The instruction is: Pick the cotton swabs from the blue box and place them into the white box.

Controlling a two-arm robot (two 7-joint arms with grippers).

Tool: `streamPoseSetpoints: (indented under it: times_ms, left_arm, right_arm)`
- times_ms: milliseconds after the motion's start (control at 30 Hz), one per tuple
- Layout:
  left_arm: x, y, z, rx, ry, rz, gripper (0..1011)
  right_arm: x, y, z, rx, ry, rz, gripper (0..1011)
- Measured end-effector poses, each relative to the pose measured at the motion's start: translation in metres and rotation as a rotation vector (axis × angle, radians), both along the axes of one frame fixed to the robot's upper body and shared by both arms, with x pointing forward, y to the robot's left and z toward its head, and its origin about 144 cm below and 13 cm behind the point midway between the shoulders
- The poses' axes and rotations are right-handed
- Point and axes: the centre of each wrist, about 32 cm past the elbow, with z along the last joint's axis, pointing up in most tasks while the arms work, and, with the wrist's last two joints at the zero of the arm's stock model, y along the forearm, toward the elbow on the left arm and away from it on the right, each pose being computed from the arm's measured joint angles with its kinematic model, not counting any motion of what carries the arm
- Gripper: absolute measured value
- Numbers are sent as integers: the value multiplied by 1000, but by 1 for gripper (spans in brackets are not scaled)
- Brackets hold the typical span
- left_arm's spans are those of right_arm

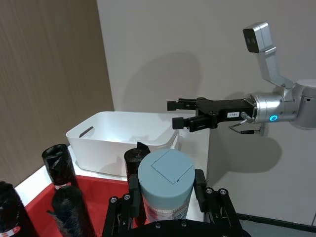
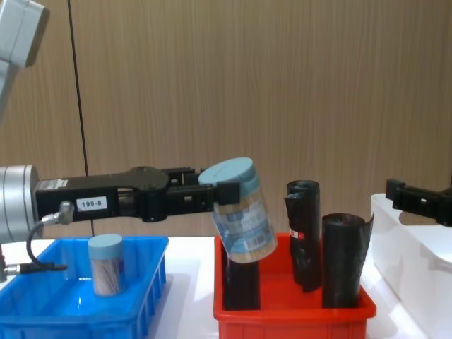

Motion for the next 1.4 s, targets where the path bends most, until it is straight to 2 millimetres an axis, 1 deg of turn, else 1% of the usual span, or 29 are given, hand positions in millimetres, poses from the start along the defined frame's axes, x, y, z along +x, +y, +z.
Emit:
streamPoseSetpoints:
  times_ms: [433,700,1067,1400]
  left_arm:
    - [6,-2,-1,2,-1,-42,654]
    - [7,-3,-1,3,-1,-54,656]
    - [8,-3,-1,4,-1,-60,654]
    - [8,-3,-1,4,-1,-63,654]
  right_arm:
    - [0,0,0,-2,-1,5,1001]
    - [0,-3,2,-22,-6,44,1001]
    - [1,-12,9,-73,18,163,1001]
    - [6,-19,18,-132,48,314,1001]
